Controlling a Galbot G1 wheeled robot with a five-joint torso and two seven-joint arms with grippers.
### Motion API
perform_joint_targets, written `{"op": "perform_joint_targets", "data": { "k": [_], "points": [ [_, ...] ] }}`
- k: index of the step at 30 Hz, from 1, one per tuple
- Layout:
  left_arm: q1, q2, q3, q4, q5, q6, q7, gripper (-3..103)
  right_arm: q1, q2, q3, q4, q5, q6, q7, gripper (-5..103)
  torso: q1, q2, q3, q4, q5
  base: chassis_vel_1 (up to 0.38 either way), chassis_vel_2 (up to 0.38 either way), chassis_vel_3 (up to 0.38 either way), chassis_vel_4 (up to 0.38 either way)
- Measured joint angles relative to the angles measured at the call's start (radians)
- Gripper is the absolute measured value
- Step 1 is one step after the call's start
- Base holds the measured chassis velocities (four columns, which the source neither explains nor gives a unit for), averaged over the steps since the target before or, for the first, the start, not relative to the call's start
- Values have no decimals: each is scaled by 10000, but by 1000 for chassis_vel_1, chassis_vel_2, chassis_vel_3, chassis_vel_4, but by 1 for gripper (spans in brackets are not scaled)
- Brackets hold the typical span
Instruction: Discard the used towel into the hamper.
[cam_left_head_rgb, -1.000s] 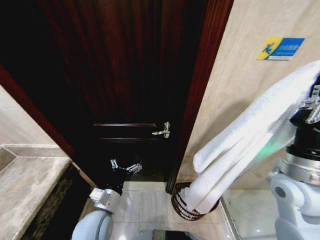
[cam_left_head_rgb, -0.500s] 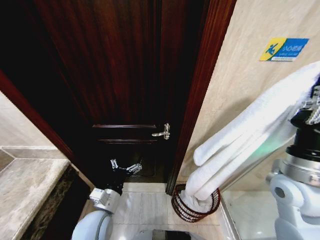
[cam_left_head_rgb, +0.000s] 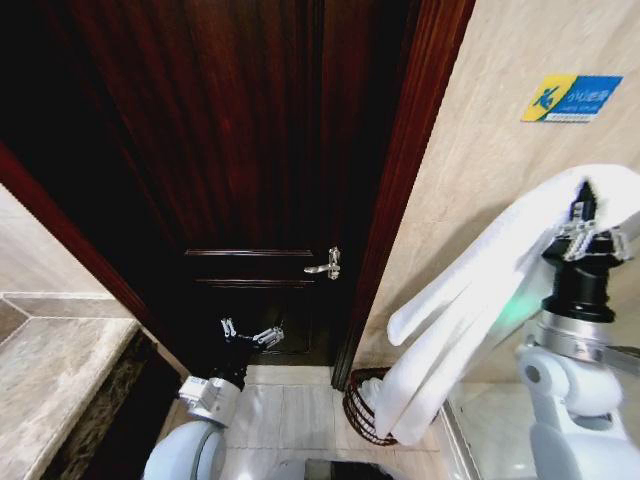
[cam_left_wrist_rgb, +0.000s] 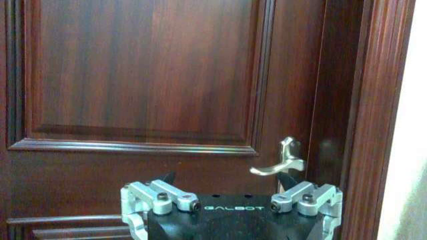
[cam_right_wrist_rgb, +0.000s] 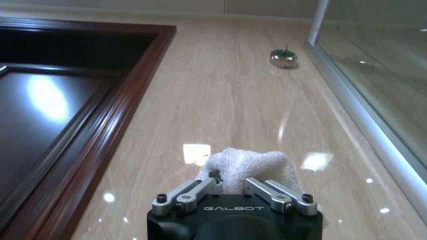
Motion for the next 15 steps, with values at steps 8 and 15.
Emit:
{"op": "perform_joint_targets", "data": {
  "k": [8,15],
  "points": [
    [0,0,0,0,0,0,0,100,-65,195,-185,-621,-136,331,-250,5,0,0,0,0,-2,0,0,0,0],
    [0,0,0,0,0,0,0,100,-265,558,-360,-1123,-333,621,-422,5,0,0,0,0,-1,0,0,0,0]
  ]
}}
